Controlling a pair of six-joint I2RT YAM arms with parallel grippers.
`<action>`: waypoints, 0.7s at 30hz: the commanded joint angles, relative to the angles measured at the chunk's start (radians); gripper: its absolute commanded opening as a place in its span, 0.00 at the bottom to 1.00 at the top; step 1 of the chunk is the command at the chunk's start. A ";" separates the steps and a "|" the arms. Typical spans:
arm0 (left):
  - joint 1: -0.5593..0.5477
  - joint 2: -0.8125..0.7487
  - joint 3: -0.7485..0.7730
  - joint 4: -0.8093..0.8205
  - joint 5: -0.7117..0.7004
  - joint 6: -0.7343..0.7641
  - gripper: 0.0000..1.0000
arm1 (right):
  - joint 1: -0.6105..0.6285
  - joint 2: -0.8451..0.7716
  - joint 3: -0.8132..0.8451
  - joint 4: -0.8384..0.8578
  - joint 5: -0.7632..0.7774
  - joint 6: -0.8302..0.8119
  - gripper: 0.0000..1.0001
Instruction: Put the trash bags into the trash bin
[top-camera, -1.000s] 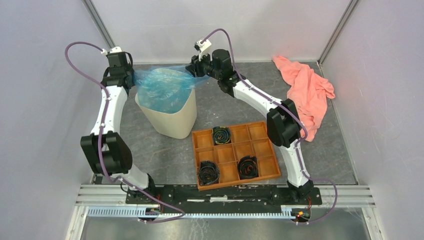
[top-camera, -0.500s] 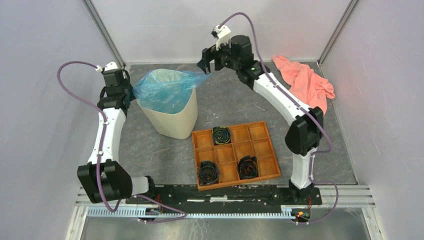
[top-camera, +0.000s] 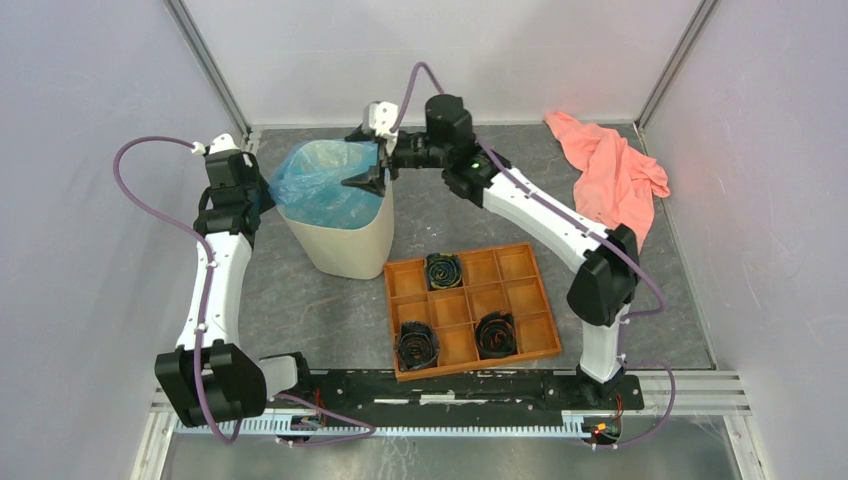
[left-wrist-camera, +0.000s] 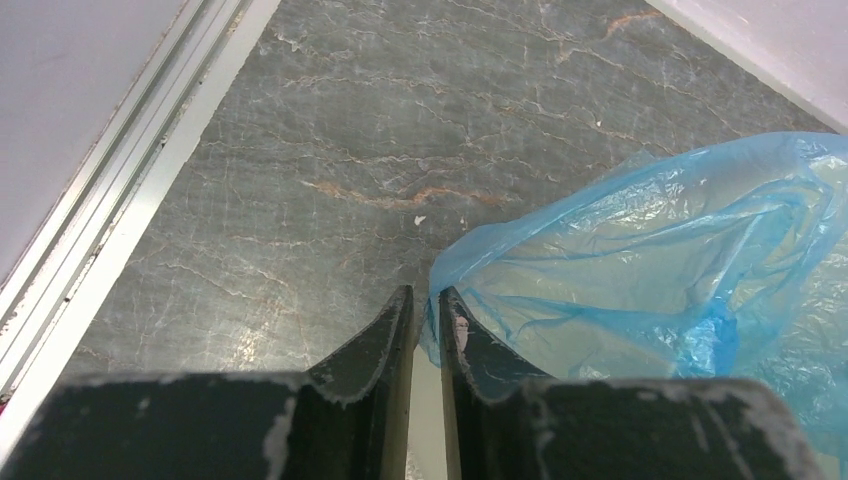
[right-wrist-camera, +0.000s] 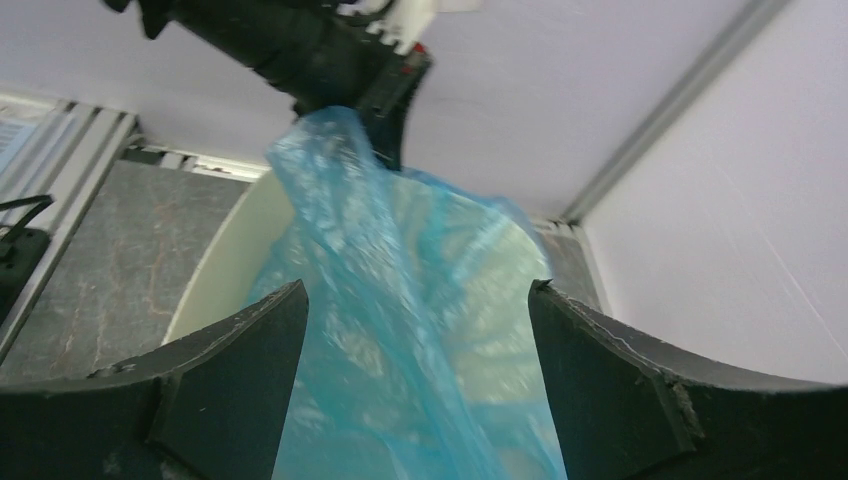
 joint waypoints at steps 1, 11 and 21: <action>-0.003 -0.031 -0.016 0.004 0.041 -0.021 0.23 | 0.026 0.070 0.078 0.037 -0.082 -0.085 0.87; -0.003 -0.041 -0.032 0.009 0.062 -0.019 0.23 | 0.046 0.222 0.229 0.060 -0.144 0.119 0.61; -0.002 -0.033 -0.031 0.016 0.078 -0.024 0.24 | 0.058 0.186 0.210 0.006 -0.168 0.120 0.18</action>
